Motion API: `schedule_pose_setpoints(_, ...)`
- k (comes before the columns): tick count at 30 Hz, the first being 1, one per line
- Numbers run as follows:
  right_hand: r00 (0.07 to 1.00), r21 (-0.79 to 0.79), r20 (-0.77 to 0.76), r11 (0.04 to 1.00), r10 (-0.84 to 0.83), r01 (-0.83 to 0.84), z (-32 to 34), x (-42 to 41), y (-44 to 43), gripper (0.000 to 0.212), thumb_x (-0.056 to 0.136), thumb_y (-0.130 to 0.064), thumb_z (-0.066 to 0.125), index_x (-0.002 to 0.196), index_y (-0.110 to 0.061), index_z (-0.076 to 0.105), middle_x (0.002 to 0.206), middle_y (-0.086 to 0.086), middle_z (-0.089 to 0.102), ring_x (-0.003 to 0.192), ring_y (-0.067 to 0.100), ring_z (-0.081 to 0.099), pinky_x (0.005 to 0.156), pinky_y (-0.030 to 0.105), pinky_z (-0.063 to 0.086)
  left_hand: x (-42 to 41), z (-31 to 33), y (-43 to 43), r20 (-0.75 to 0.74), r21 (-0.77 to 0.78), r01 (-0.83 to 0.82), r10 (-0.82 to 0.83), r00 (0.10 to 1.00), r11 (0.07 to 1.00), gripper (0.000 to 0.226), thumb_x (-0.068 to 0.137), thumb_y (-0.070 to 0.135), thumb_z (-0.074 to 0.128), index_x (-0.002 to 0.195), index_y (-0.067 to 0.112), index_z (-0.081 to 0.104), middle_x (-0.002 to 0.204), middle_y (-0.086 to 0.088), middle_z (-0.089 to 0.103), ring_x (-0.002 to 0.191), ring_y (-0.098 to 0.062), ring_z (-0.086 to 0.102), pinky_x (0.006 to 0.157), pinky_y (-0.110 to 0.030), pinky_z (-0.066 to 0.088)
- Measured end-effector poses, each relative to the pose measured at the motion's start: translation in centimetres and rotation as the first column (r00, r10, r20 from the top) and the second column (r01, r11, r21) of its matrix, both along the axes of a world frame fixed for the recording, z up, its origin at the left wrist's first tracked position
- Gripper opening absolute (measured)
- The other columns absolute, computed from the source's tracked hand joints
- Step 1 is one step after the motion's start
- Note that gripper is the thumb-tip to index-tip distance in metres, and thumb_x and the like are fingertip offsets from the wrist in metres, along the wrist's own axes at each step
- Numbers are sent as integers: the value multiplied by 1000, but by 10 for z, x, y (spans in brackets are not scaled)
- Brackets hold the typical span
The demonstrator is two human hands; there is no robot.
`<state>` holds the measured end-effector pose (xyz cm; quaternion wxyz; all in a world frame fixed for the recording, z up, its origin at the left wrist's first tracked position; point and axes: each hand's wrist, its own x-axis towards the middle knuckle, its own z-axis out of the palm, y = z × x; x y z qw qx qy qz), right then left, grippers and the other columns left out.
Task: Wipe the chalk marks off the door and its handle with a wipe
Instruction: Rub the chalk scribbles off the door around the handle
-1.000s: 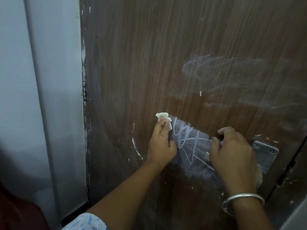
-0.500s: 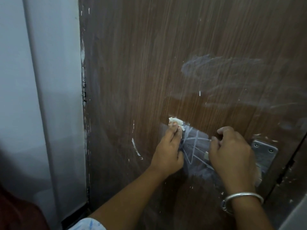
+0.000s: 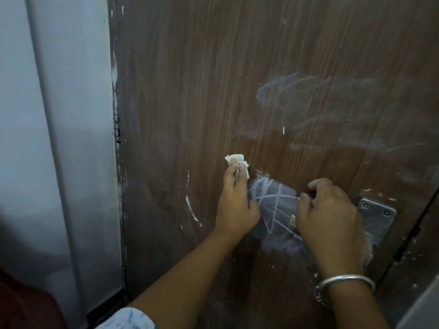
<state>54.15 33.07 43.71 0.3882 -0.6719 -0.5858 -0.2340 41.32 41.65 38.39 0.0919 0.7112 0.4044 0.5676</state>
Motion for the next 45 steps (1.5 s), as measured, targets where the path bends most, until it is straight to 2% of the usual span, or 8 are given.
schedule_pose_setpoints(6,1000,10,-1,1000,-11,11,0,-1,-1,25,86,-16,56,109,-6,57,92,16,62,76,31,59,60,28,34,12,-10,-14,-128,55,15,-8,992,998,78,78,9,47,146,4,11,156,-14,6,143,-16,-3,117,-35,16)
schedule_pose_setpoints(16,1000,35,-15,999,-7,7,1,-1,-1,24,84,-14,59,106,-5,58,93,17,63,79,36,60,61,30,35,8,-15,-22,-439,217,61,42,898,974,69,80,28,34,141,-4,27,148,-25,28,141,-30,16,114,-43,20)
schedule_pose_setpoints(21,1000,42,6,999,-6,6,0,-1,-2,23,86,-15,57,108,-7,58,93,14,63,78,31,61,61,26,33,5,-5,-16,-334,55,-49,64,940,997,84,80,16,53,147,5,4,155,-18,4,143,-31,11,112,-43,29)
schedule_pose_setpoints(27,1000,64,9,998,0,-1,0,-2,-3,23,87,-15,56,109,-7,57,95,14,63,80,30,61,61,25,32,20,-11,-27,-297,104,-3,34,954,995,77,81,16,50,145,-3,11,153,-25,8,142,-27,-3,116,-44,18)
schedule_pose_setpoints(32,1000,100,2,995,28,-28,-1,1,-1,23,88,-17,55,109,-9,57,92,12,63,79,26,60,61,25,32,27,-22,-35,-394,194,164,-77,916,967,73,77,21,45,141,-7,23,149,-29,21,142,-31,8,116,-46,18)
schedule_pose_setpoints(35,985,294,-108,951,137,-99,-1,2,-3,14,88,-11,55,101,-7,60,81,9,62,73,20,57,63,19,30,30,-25,-39,-443,233,250,-127,888,940,67,79,23,43,138,-8,32,146,-29,27,142,-35,16,116,-46,18)
schedule_pose_setpoints(40,911,698,-246,713,332,-71,-5,12,-17,11,86,0,53,93,-1,62,81,4,57,71,8,50,65,8,37,31,-22,-39,-485,266,166,-17,874,949,78,77,20,52,145,0,21,150,-22,22,142,-26,6,117,-38,4)
schedule_pose_setpoints(45,952,543,-283,838,117,58,-18,57,-33,16,87,-4,53,101,-1,60,94,18,56,82,23,52,72,25,43,43,-27,-42,-455,191,145,-44,890,971,87,73,15,57,146,2,12,155,-19,9,144,-26,-2,118,-41,8)
